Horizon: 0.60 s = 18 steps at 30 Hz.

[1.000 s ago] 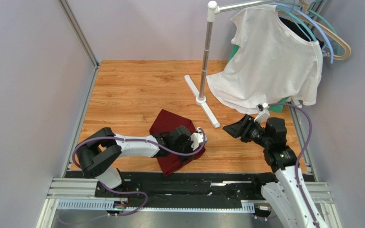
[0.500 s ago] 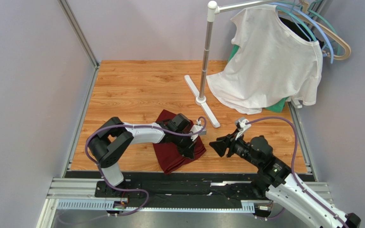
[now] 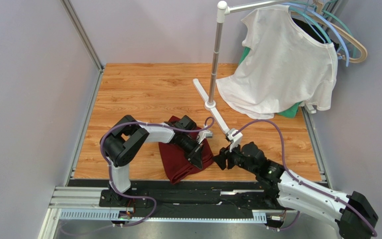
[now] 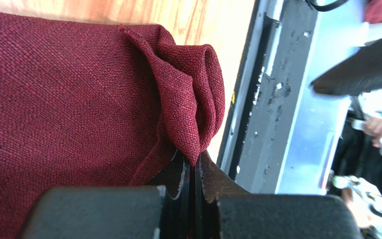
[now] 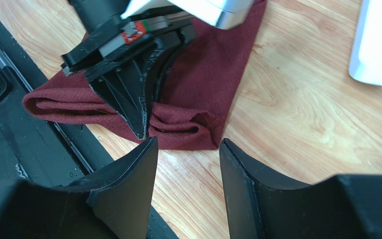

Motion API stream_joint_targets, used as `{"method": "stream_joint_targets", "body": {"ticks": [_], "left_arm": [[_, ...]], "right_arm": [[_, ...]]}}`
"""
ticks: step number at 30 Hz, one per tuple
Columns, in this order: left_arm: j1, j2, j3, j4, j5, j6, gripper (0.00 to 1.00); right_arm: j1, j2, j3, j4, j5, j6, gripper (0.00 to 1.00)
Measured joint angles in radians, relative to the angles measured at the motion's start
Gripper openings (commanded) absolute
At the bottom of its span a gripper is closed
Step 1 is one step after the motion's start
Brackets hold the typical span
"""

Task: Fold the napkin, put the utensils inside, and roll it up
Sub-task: Roll the napkin at the center of the board.

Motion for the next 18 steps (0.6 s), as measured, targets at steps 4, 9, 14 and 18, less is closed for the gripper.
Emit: {"method": "stream_joint_targets", "body": {"ticks": [4, 9, 14, 18], "left_arm": [[0.016, 0.031, 0.018, -0.023, 0.049, 0.014, 0.0], [0.031, 0.052, 0.027, -0.046, 0.09, 0.027, 0.0], [0.04, 0.074, 0.052, -0.083, 0.116, 0.046, 0.0], [0.048, 0.095, 0.072, -0.11, 0.137, 0.064, 0.0]], "right_arm": [[0.039, 0.094, 0.0, 0.071, -0.006, -0.049, 0.53], [0.069, 0.174, 0.012, 0.085, -0.01, -0.121, 0.53], [0.069, 0.192, 0.026, 0.114, -0.019, -0.172, 0.53], [0.069, 0.227, 0.032, 0.144, -0.045, -0.2, 0.53]]}}
